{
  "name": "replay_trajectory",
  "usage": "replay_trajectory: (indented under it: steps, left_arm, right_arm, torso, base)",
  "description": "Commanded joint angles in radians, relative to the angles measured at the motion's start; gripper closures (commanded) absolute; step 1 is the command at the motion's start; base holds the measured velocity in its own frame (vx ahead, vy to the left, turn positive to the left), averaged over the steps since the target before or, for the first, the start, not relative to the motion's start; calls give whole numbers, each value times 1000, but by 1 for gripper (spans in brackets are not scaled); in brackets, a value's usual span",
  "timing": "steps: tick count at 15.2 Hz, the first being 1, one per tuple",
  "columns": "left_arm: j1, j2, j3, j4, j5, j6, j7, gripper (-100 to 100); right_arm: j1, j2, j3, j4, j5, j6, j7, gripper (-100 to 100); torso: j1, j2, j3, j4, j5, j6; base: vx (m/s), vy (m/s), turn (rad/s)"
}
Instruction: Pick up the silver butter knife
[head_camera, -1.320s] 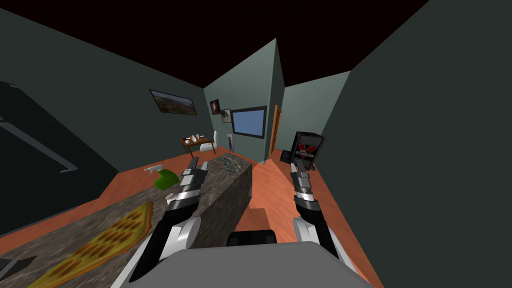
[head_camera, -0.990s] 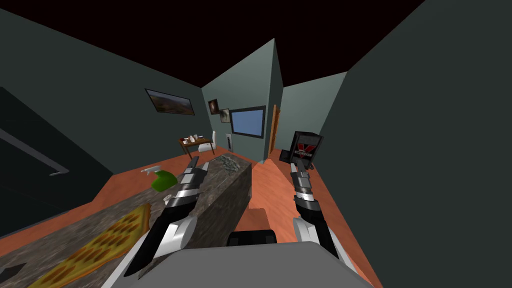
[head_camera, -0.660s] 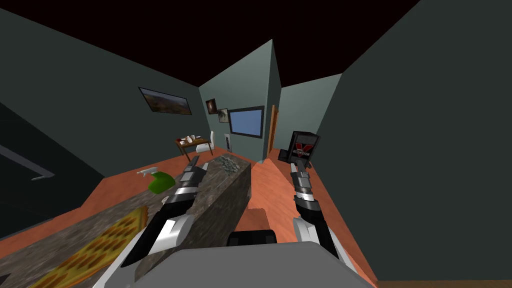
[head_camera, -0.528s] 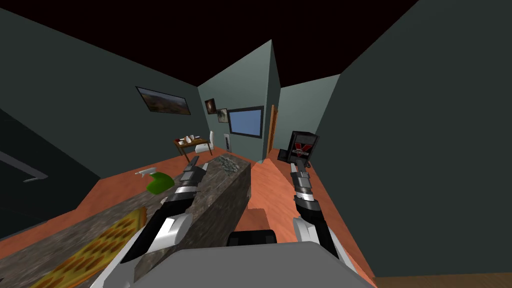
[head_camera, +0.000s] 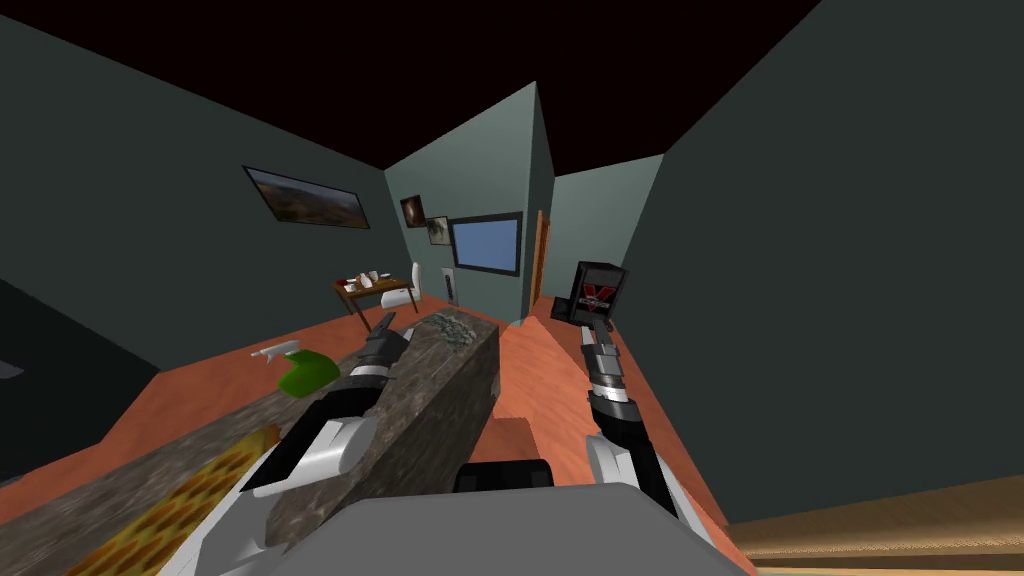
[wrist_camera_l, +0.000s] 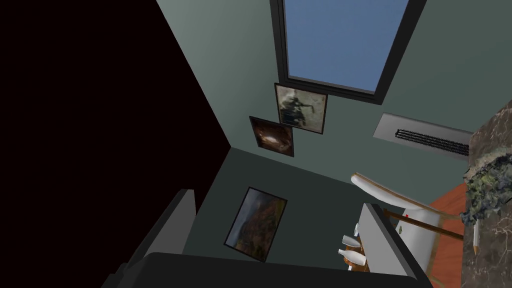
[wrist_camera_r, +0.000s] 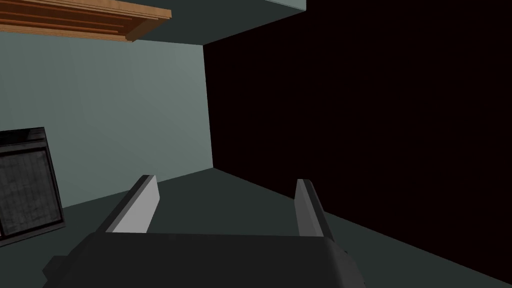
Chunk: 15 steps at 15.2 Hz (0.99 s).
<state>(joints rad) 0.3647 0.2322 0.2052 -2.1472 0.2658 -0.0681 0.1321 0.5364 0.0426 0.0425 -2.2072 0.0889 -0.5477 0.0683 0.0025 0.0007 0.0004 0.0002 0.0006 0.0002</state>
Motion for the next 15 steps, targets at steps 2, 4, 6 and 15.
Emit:
replay_trajectory:
  steps: [2,4,6,15]
  left_arm:
    - [-12,22,26,14,49,75,22,-100]
    - [-25,37,45,28,85,121,37,-100]
    - [-37,51,64,44,121,162,53,-100]
    - [-71,96,121,97,234,334,108,-100]
  right_arm:
    - [0,0,0,0,0,0,0,0]
    - [0,0,0,0,0,0,0,0]
    - [0,0,0,0,0,0,0,0]
    - [0,0,0,0,0,0,0,0]
  torso:
    - [0,0,0,0,0,0]
    - [0,0,0,0,0,0]
    - [-1,0,0,0,0,0]
    - [-1,-1,-1,0,0,0]
  base:
    - [-14,30,-94]
    - [-11,26,-82]
    - [-6,14,-56]
    - [-5,16,-73]
